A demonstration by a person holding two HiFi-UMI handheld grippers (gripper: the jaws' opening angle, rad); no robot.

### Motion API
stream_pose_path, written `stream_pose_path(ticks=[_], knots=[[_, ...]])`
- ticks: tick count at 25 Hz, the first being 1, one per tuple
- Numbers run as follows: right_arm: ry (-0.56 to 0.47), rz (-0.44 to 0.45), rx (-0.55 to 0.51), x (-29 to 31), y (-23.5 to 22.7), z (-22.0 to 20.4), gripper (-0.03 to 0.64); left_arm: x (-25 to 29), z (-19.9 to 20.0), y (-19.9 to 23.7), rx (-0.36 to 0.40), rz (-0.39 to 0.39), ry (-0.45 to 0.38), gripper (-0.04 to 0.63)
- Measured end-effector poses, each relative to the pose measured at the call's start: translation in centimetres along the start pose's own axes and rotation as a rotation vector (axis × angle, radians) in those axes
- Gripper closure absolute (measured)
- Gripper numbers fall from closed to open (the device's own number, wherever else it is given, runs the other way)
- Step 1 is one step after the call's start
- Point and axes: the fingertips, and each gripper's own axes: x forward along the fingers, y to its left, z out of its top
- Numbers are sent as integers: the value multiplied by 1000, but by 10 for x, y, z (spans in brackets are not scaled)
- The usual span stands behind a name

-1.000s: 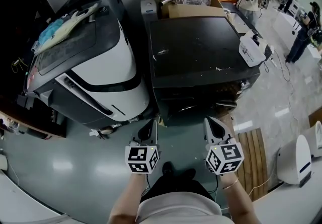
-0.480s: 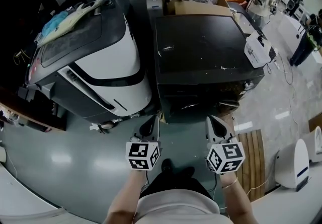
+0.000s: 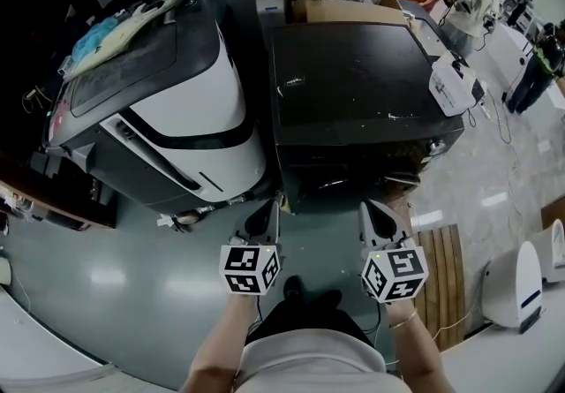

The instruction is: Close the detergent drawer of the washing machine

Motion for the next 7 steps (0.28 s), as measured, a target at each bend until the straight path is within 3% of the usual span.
stream_pose_path(ticks=[7], knots=[[2,18,-7,4,6,-1,615,7,-2,3,-11,-20,8,598]])
